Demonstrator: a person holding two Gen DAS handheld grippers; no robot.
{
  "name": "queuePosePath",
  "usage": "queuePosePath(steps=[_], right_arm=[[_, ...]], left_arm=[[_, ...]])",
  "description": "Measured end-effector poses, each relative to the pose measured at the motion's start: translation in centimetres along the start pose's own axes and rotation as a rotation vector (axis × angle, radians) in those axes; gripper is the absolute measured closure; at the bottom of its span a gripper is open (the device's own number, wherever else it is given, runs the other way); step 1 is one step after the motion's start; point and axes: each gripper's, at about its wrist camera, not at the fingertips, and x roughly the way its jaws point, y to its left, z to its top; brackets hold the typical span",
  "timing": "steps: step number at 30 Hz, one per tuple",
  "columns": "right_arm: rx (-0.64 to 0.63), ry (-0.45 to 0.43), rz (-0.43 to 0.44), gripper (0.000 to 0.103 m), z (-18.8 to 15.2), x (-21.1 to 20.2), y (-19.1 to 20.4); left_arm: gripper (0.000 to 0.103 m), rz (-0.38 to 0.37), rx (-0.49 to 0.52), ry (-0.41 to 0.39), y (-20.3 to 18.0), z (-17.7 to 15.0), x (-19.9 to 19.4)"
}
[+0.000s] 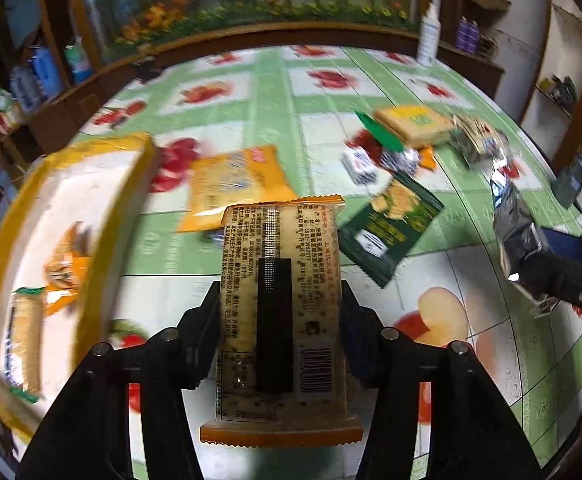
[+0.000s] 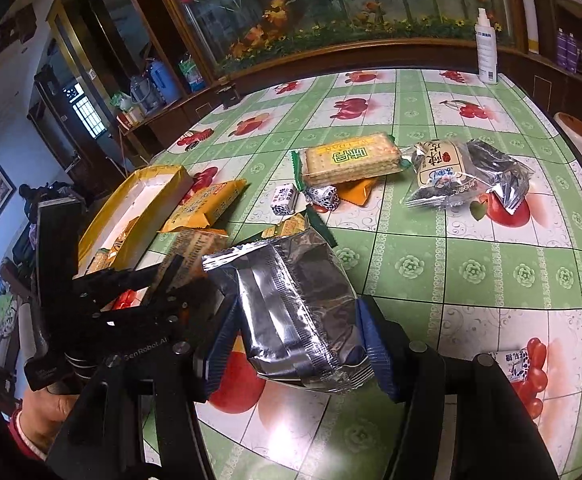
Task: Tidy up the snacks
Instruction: 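Carry both packs into the yellow tray and open both tools to release them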
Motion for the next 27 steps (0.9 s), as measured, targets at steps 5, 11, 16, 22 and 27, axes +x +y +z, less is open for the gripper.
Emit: queuePosePath(steps=[5,11,16,22,27], right_arm=[[-0.039,0.006,0.023,0.042,0.2,0.4,1.8],[-0.099,0.025,0.063,0.042,0.0,1.5,5.2],[-0.137,0.045,0.083,0.043,-0.2,2.5,7.4],[-0.164,0.066,0.101,0.043,-0.2,3.5,9.3],[-0.192,0.08,0.118,0.043,-0.1,4.3,11.2]], left_arm=[[0.051,0.091,-0.046,-0.094,2.4,-0.3,-3.4],[0.051,0.122,-0.104,-0.123,5.2,-0.6,-4.9],[0.051,0.144,-0.138,-0.121,6.8,-0.8,-5.0],[0.051,0.174,-0.172,-0.125,8.7,-1.2,-5.1],[0.051,0.2,-0.199,-0.13,10.5,-1.7,-5.3]])
